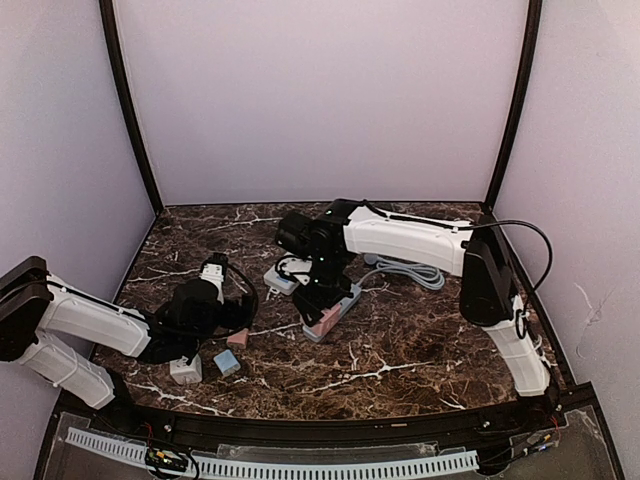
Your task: Insert the plug
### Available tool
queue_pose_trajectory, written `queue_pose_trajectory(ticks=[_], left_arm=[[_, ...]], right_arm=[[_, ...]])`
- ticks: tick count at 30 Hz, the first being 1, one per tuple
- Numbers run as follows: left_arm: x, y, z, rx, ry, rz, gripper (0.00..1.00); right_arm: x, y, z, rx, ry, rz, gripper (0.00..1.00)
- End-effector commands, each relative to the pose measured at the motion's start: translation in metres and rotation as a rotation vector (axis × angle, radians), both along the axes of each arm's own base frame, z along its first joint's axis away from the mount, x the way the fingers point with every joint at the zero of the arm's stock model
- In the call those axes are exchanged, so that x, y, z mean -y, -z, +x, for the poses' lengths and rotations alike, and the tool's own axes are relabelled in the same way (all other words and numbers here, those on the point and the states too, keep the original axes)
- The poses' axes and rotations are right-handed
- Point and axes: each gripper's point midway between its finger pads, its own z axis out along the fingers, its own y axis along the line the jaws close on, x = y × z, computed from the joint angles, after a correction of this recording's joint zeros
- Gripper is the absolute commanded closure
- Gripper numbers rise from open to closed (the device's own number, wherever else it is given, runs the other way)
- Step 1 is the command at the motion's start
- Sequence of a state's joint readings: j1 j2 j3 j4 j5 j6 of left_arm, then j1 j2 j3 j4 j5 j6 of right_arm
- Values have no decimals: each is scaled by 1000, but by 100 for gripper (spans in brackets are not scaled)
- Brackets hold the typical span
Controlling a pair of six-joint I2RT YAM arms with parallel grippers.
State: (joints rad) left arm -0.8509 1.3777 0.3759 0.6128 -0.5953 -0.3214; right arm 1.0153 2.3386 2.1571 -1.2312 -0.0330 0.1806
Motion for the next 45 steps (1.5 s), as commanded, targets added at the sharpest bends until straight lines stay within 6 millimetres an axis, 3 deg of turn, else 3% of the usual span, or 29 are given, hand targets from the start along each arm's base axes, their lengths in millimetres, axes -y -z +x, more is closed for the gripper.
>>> queue_pose_trajectory(ticks=[1,9,21,33,39,45], left_arm=[[0,-4,-1,15,18,-11,2],[2,-3,-2,13,27,-17,2],[3,-2,-1,11,32,-5,2],[1,-1,0,13,25,12,2],[0,-2,-1,15,23,12,2],[-4,-4,-1,10,9,21,2]], right_arm=[[32,72,-10,-21,-57,-205,100],[38,58,-6,-6,-57,-195,100],[41,109,5,-77,-22,-242,100],[44,156,1,-124,-11,-291,100],[48,152,-8,-119,13,-256,100],[28,125,-3,-55,13,-135,100]])
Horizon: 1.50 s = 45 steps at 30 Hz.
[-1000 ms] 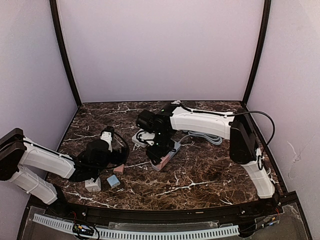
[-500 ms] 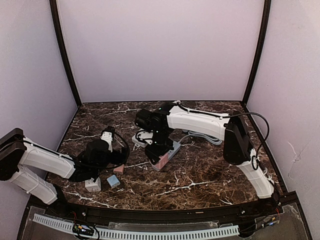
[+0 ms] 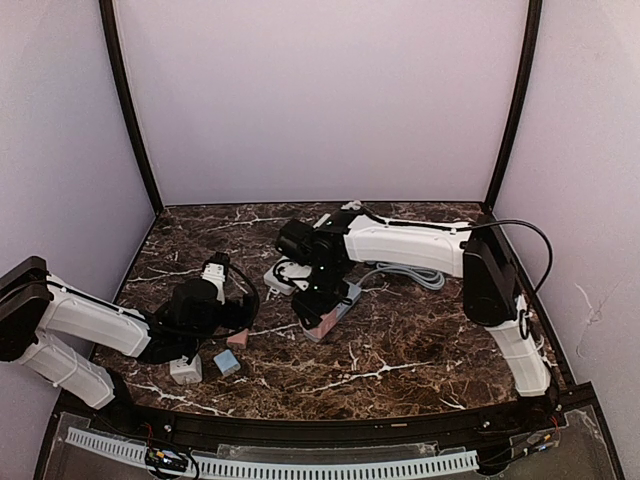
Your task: Insert the plug
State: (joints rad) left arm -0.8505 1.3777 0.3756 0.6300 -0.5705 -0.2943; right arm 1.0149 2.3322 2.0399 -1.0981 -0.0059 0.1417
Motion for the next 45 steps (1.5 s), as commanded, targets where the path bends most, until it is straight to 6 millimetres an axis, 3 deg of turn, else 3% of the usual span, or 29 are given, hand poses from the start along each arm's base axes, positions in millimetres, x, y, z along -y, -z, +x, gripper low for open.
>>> queue_pose_trajectory(ticks=[1,3,7,12,18,25,27,34,45], left_arm=[[-9,-1,-2,-4,-23,21,3],[-10,-2,-3,-12,-26,17,3],[-13,-6,-4,-25,-39,26,3],[-14,-10,-7,-38,-43,4,4],[-14,-7,-15,-100,-29,-18,5],[-23,4,-28,-184,-42,-10,5],[-25,9,-31,-208,-45,-10,5],[-21,22,-41,-298,-27,-3,7],[0,33,-59,-480,44,46,16]], right_arm=[[23,92,-8,-88,47,-101,99],[11,78,-4,-67,37,-37,92],[-9,48,6,-12,12,67,71],[-24,15,16,60,-14,156,55],[-27,-12,17,113,-47,224,32],[-27,-28,14,146,-77,285,6],[-27,-33,14,157,-82,303,2],[-23,-64,16,229,-76,392,1],[16,-100,23,327,14,513,1]])
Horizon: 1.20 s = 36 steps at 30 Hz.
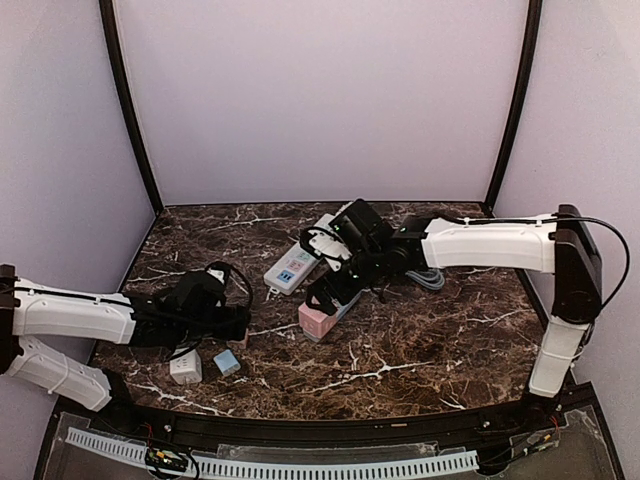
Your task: Insert the plug
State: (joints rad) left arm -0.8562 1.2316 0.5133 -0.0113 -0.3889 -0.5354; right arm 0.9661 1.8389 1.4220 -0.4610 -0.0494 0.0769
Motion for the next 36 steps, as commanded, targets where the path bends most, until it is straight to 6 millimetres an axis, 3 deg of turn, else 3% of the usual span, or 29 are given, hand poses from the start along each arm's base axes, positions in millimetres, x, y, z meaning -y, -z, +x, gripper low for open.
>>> queue_pose_trajectory(ticks=[1,7,16,36], left_arm=[[5,11,-17,-124,30,54,17],[15,16,-31,-202,57,139,17],[-6,29,-36,-249,-50,270,23],[9,51,-33,-249,1,237,48]], right_arm=[[10,-19,9,47,50,86,1],[29,-22,9,62,96,110,1],[50,-30,8,90,140,140,1],[59,-37,9,114,153,154,1]])
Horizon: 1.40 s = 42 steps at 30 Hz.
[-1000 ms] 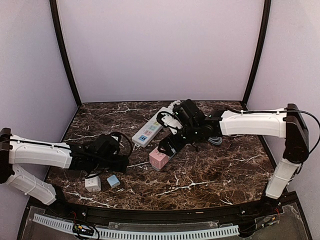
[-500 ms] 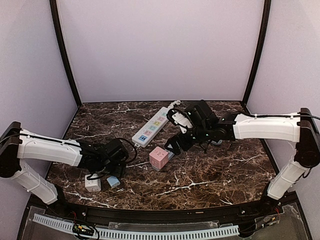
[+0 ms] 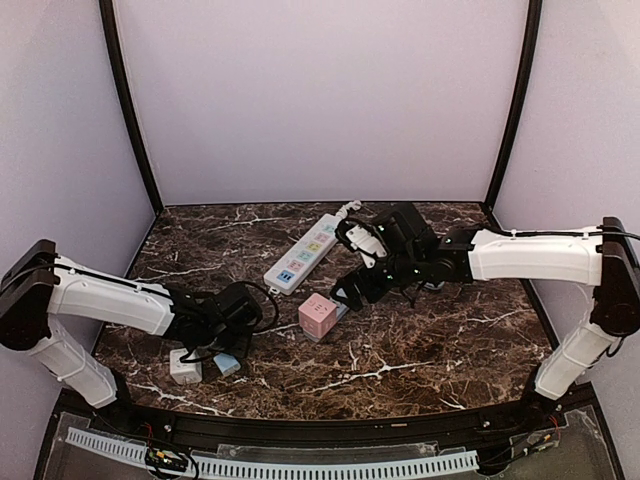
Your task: Insert the plug
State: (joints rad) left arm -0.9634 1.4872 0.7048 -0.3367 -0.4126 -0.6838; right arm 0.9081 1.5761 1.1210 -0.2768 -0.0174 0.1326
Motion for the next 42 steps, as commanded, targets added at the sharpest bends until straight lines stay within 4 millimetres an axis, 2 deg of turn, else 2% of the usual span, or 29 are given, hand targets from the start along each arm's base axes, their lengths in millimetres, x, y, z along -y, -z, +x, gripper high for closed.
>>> queue_pose_trajectory(ticks=[1,6,9,17,23,26,32,36,42], left_arm=[[3,6,-3,-10,32,4,52],[12,2,1,35,86,-57,66],[27,-13,3,83,181,-114,70],[94,-85,14,349,486,-258,71],[131,-122,9,503,696,-327,71],[143,-132,4,568,804,-320,70],[161,-149,-6,632,930,-366,70],[171,-152,-12,641,989,-396,70],[184,-155,-15,661,1039,-395,70]], right_arm=[[7,-13,9,45,42,25,1],[7,-16,9,47,41,38,1],[6,-20,9,45,43,53,1],[0,-40,-13,-38,8,191,1],[-6,-50,-40,-222,-32,280,1],[-10,-50,-53,-300,-64,301,2],[-22,-40,-68,-439,-119,312,14],[-30,-39,-70,-483,-140,324,23],[-40,-40,-68,-516,-150,333,27]])
